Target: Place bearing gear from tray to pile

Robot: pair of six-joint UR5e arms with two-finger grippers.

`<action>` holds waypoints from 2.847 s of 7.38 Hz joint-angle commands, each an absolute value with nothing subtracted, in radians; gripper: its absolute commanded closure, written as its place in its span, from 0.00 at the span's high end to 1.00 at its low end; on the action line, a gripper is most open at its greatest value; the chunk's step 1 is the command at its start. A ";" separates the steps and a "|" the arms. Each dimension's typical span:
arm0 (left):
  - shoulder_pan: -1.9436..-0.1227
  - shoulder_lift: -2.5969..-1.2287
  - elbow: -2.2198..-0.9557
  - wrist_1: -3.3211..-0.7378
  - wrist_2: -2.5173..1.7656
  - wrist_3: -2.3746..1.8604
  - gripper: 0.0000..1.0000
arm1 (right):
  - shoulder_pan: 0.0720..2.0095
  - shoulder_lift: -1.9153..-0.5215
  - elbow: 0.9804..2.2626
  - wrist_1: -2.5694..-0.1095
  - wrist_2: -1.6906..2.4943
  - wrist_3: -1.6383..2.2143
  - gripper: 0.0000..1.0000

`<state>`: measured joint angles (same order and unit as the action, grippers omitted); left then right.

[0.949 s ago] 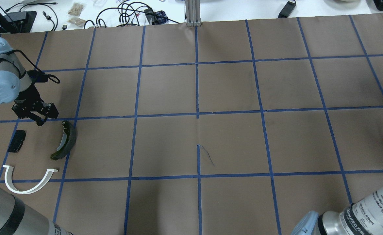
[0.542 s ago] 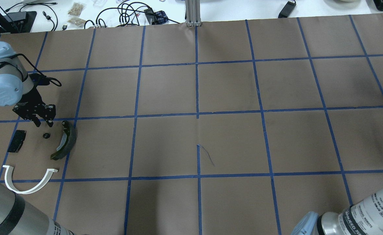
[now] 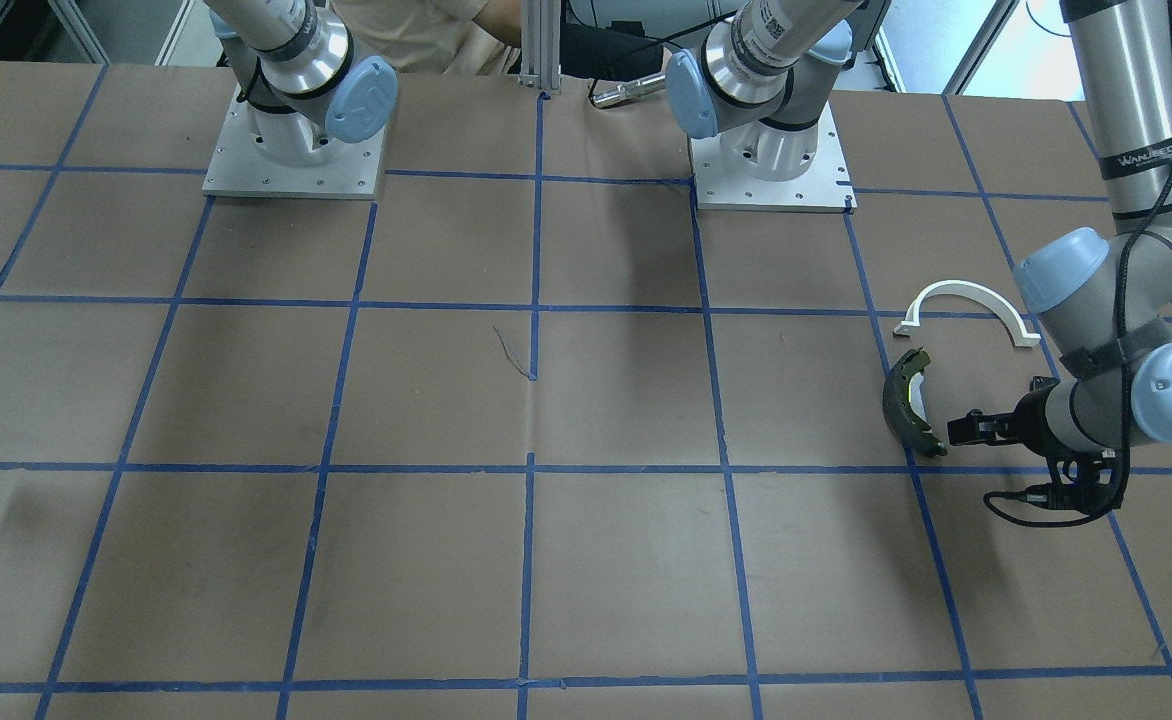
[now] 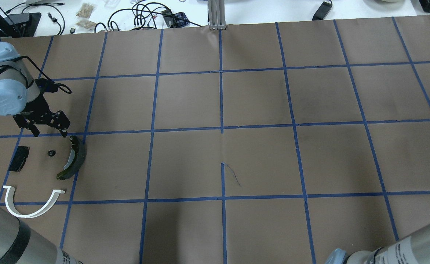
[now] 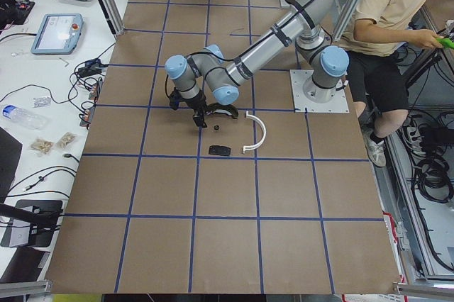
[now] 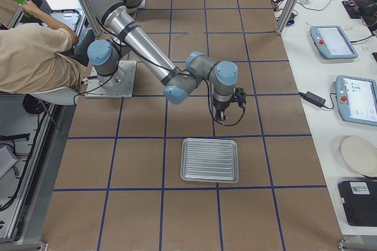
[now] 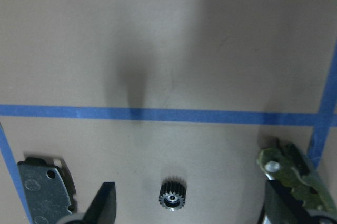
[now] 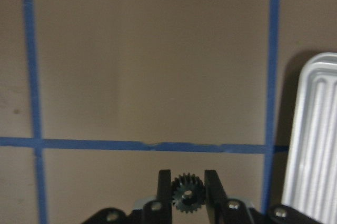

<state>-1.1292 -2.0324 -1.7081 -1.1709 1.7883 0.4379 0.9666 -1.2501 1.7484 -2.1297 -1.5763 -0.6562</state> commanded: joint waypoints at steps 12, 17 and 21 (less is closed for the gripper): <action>-1.466 -1.994 -1.710 -1.178 1.605 -0.040 1.00 | 2.022 -1.126 1.863 -2.488 -1.578 0.456 0.12; -1.483 -1.994 -1.723 -1.169 1.568 -0.037 1.00 | 2.017 -1.117 1.800 -2.473 -1.578 0.479 1.00; -1.639 -2.031 -1.709 -1.024 1.555 -0.108 1.00 | 1.702 -1.337 1.752 -2.077 -1.565 0.074 1.00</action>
<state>-1.5632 -2.0142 -1.7114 -1.1110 1.5588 -0.0594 1.8287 -1.2574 1.7768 -2.2215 -1.5888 0.1785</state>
